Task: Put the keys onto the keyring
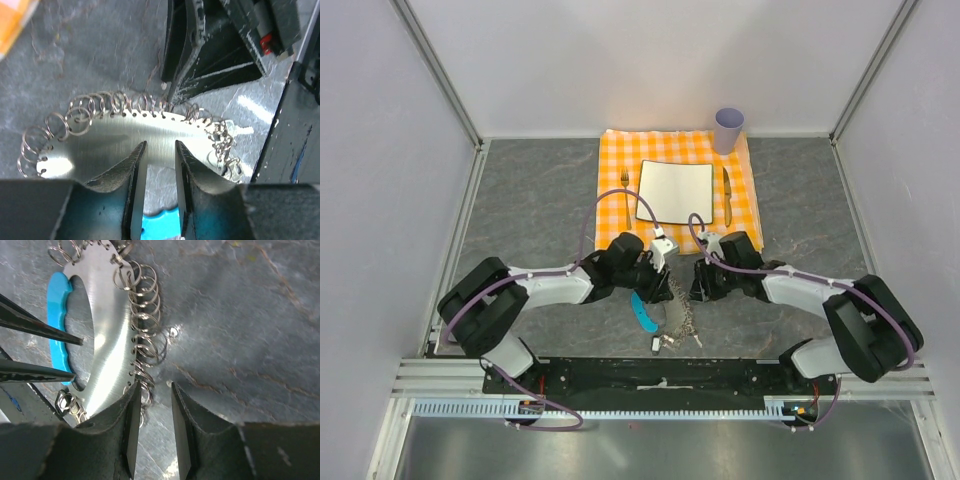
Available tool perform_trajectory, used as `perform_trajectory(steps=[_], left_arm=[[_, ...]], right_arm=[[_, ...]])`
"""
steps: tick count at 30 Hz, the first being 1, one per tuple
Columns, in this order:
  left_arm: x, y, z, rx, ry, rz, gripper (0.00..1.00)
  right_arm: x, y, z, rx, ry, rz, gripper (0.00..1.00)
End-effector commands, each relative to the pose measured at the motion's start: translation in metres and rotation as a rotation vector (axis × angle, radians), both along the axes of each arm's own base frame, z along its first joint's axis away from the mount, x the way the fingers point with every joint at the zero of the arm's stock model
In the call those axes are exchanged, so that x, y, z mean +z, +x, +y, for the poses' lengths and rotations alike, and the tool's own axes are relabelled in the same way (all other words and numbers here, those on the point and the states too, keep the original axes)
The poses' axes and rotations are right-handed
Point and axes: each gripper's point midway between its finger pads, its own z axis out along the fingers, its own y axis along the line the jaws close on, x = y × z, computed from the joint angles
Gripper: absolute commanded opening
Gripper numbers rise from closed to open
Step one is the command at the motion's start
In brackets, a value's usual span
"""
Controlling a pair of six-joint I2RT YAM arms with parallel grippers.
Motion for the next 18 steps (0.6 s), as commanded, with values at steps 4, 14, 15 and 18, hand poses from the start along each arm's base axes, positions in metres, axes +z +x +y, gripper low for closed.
perform_trajectory(steps=[4, 14, 15, 18], left_arm=[[-0.016, -0.005, 0.018, 0.062, 0.094, 0.079, 0.34], [-0.038, 0.010, 0.055, 0.215, 0.150, 0.149, 0.32], [-0.041, 0.012, 0.062, 0.240, 0.153, 0.149, 0.31], [-0.031, 0.016, 0.072, 0.276, 0.113, 0.110, 0.31]], right_arm=[[-0.008, 0.004, 0.019, 0.065, 0.081, 0.007, 0.38], [0.006, -0.007, 0.034, 0.161, 0.091, -0.005, 0.00], [0.017, 0.000, 0.041, 0.173, 0.102, -0.038, 0.00], [0.044, 0.005, 0.063, 0.238, 0.086, -0.126, 0.00]])
